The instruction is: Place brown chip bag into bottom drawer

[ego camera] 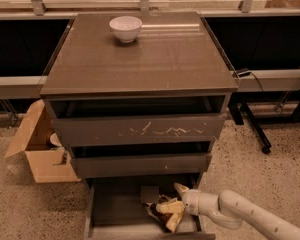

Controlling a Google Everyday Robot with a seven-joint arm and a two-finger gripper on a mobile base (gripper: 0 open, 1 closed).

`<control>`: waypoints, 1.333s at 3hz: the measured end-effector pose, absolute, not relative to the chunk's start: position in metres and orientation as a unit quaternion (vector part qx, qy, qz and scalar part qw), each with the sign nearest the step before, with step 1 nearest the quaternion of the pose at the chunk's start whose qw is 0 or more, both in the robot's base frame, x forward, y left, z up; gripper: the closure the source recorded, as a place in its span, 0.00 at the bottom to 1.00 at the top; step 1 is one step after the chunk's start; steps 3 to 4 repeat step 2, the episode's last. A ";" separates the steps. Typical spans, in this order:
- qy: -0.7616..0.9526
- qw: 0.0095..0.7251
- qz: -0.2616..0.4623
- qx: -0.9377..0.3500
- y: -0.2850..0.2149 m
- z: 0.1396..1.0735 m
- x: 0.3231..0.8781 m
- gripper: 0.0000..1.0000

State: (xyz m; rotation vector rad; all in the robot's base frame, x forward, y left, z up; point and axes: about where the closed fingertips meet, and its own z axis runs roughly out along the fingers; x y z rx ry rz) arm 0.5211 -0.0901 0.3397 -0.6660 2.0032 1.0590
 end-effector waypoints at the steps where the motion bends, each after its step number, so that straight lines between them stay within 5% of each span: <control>1: 0.784 0.392 0.411 -0.249 -0.101 0.344 0.511 0.00; 4: 0.779 0.411 0.407 -0.241 -0.115 0.356 0.496 0.00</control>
Offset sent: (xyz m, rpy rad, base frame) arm -0.0480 -0.0557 0.0331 0.0414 -0.0899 -0.1170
